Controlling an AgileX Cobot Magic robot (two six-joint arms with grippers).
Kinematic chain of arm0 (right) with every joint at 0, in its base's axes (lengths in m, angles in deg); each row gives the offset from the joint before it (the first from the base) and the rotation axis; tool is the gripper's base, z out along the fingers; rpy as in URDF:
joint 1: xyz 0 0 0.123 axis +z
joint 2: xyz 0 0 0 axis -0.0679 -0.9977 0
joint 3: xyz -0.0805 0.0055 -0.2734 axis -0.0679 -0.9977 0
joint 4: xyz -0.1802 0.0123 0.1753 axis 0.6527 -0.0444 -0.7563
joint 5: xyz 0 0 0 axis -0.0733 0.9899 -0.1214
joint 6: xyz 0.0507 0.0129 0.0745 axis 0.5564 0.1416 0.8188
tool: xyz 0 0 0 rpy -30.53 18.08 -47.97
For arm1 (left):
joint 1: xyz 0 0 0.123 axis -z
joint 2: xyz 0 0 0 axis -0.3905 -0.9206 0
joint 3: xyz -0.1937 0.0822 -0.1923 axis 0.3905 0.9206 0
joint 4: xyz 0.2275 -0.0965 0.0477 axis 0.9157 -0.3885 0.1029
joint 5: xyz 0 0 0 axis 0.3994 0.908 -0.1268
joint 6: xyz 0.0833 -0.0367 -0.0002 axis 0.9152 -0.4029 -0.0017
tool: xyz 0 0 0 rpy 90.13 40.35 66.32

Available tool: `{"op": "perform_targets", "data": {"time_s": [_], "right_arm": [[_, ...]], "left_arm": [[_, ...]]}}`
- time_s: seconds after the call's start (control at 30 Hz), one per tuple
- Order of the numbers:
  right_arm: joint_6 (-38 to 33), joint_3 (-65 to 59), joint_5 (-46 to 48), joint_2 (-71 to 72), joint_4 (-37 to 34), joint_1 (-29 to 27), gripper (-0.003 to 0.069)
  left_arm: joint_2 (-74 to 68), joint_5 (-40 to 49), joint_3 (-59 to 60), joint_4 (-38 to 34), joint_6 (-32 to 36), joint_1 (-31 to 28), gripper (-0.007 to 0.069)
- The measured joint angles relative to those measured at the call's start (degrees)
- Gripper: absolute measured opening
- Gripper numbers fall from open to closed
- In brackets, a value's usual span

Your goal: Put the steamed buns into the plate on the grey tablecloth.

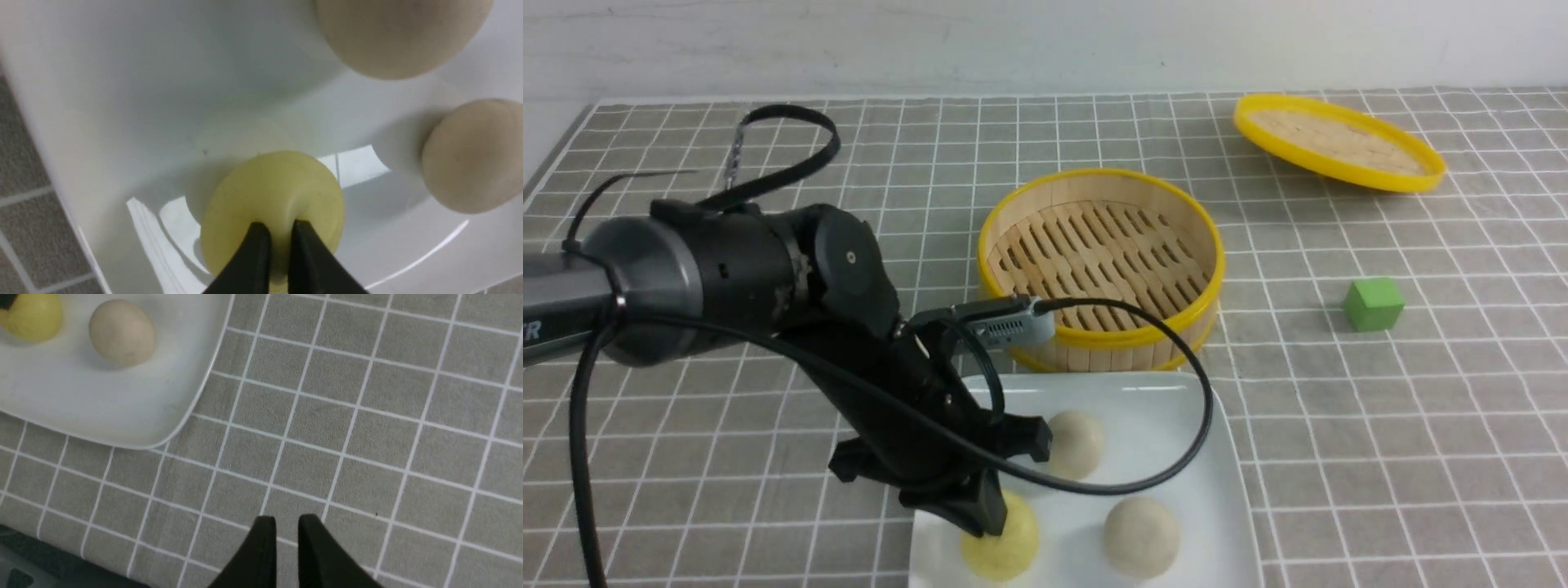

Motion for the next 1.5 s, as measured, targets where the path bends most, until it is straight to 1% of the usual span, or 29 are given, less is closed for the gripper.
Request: {"op": "perform_targets", "data": {"time_s": [0.07, 0.1, 0.13, 0.17, 0.23, 0.27, 0.3, 0.43, 0.5, 0.6, 0.67, 0.7, 0.73, 0.8, 0.9, 0.97, 1.0, 1.03, 1.27, 1.37, 1.5], "right_arm": [[1.7, 0.2, 3.3, 2.8, 0.7, 0.0, 0.0087], [2.0, 0.2, 3.6, 3.2, 0.8, 0.0, 0.0087], [3.6, 0.3, 5.3, 5.8, 1.9, 0.0, 0.0058], [4.1, 0.3, 5.6, 6.5, 2.2, 0.0, 0.0055], [6.6, 0.4, 6.0, 11.3, 4.0, 0.0, 0.0002], [6.8, 0.4, 6.0, 11.7, 4.3, 0.0, -0.0003], [8.0, 0.4, 6.4, 15.5, 5.4, 0.0, -0.0015], [8.3, -0.2, 6.2, 24.2, 6.9, -0.1, -0.0017], [8.3, -1.7, 3.7, 27.9, 7.0, -0.1, -0.0017], [8.5, -8.7, -9.1, 35.5, 7.2, -0.1, -0.0015], [8.0, -13.8, -17.8, 37.7, 7.3, -0.1, -0.0015], [7.9, -14.3, -18.6, 37.8, 7.4, -0.1, -0.0015], [6.6, -18.5, -24.9, 38.1, 7.4, -0.1, -0.0015], [4.4, -22.7, -33.7, 38.0, 7.4, -0.1, -0.0015], [0.9, -27.4, -43.4, 37.7, 7.4, -0.1, -0.0012], [-0.4, -28.8, -47.4, 37.7, 7.4, -0.1, -0.0012], [-0.5, -28.9, -47.6, 37.7, 7.4, -0.1, -0.0012], [-0.7, -29.1, -48.5, 37.7, 7.4, -0.1, -0.0010], [-0.8, -29.5, -45.1, 37.7, 7.4, -0.1, -0.0008], [-0.8, -29.6, -43.3, 37.7, 7.4, -0.1, -0.0006], [-0.8, -29.6, -42.2, 37.7, 7.4, -0.1, -0.0004]], "left_arm": [[0.0, -0.4, -0.3, 0.1, 0.0, 0.0, 0.0134], [0.0, -0.4, -0.4, 0.2, 0.0, 0.0, 0.0139], [0.0, -0.6, -1.0, 0.3, 0.0, 0.0, 0.0199], [0.0, -0.6, -1.1, 0.3, 0.0, 0.0, 0.0206], [-0.1, -0.8, -2.5, 0.3, 0.0, 0.0, 0.0305], [-0.1, -0.8, -2.6, 0.3, 0.0, 0.0, 0.0312], [0.4, -0.8, -3.6, 0.5, 0.0, 0.0, 0.0373], [3.5, -0.7, -5.8, 1.6, 0.0, 0.0, 0.0449], [5.2, -0.7, -6.3, 2.7, 0.0, 0.0, 0.0459], [9.6, -0.8, -7.0, 5.8, 0.0, 0.0, 0.0464], [11.7, -0.6, -7.0, 7.3, 0.0, 0.0, 0.0459], [12.1, -0.6, -7.0, 7.5, 0.0, 0.0, 0.0456], [13.3, -0.5, -7.0, 8.3, 0.0, 0.0, 0.0444], [14.5, -0.3, -7.0, 8.6, 0.0, 0.0, 0.0419], [15.3, -0.1, -7.0, 8.9, 0.0, 0.0, 0.0360], [15.4, 0.0, -7.0, 9.0, 0.0, 0.0, 0.0296], [15.4, 0.0, -7.0, 9.0, 0.0, 0.0, 0.0290], [15.4, 0.1, -7.0, 9.1, 0.0, 0.0, 0.0230], [15.5, -1.2, -7.0, 9.4, 1.4, 0.0, 0.0033], [15.5, -2.5, -7.0, 9.4, 1.6, 0.0, 0.0002], [15.5, -4.4, -7.0, 9.4, 1.6, 0.0, 0.0002]]}}
